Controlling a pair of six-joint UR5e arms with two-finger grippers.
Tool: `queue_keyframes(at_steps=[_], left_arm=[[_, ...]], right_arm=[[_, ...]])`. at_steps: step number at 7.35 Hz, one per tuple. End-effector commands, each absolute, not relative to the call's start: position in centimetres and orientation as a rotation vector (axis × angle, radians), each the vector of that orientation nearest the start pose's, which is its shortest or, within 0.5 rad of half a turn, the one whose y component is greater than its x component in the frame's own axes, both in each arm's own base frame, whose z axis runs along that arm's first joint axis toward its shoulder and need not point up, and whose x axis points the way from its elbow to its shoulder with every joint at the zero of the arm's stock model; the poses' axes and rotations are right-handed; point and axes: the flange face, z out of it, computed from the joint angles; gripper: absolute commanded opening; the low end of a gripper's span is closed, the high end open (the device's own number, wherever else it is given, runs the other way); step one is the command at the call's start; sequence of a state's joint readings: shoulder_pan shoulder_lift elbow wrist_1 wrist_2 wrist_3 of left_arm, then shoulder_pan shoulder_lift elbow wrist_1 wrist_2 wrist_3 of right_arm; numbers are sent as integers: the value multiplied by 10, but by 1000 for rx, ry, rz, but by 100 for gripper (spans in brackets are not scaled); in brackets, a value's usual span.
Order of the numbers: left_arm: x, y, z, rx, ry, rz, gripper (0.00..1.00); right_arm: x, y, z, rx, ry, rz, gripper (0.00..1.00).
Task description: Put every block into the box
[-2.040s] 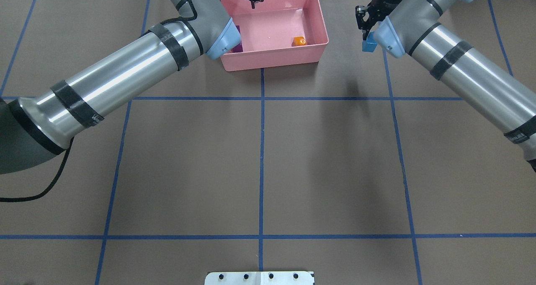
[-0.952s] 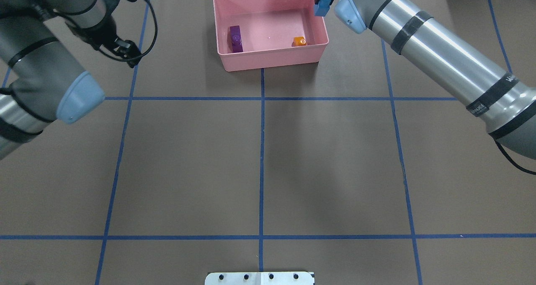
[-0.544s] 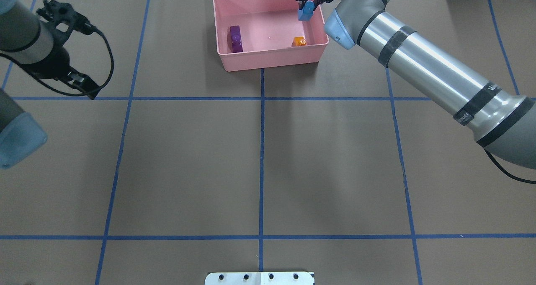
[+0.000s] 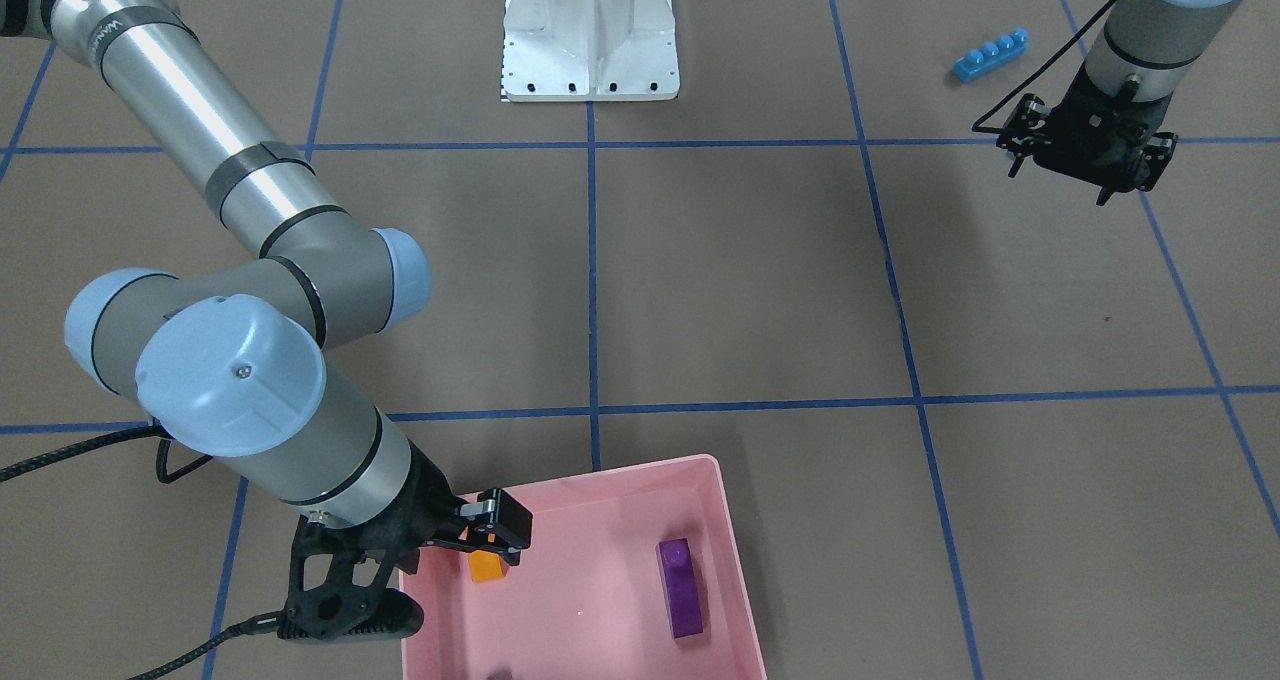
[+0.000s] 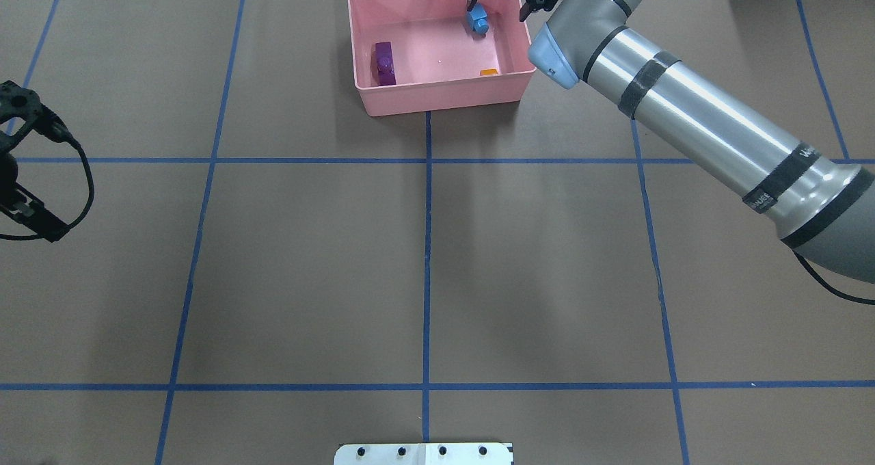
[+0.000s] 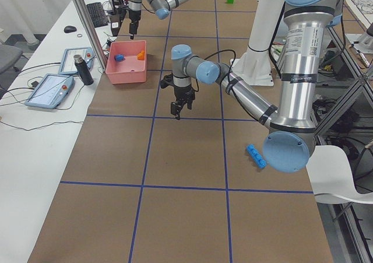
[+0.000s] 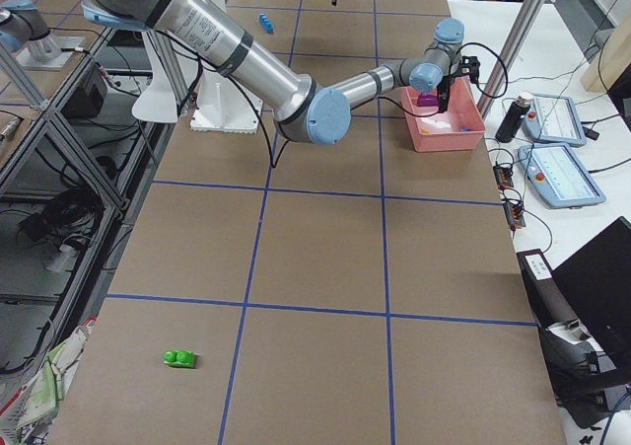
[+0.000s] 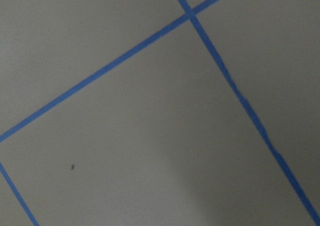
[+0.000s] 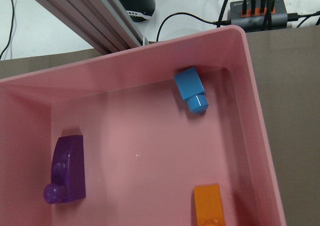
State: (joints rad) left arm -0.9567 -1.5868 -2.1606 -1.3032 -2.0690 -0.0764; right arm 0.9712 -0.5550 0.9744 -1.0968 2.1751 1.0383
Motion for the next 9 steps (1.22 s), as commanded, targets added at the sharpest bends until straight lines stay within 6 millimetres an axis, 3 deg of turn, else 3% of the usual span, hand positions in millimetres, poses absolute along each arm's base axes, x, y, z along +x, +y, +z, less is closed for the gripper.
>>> queue_keyframes(at_steps=[1,2,3,6,9], left_arm=[[183,-388,445,33,655,605,100],[195,-370,448,-8,656,583,100],[219,-341,454,-54,653,628,100],[230,-264,489,-119,647,798,100],[263,-204,508,-237,598,971,100]], right_arm=[[-363,-704,188,100,-973,175,100],[-333,-682,190,69,-961,192,100],[-304,-663,209,59,-960,202,100],[-218,-578,299,76,-939,154,100],[-180,-511,378,31,-876,125,100]])
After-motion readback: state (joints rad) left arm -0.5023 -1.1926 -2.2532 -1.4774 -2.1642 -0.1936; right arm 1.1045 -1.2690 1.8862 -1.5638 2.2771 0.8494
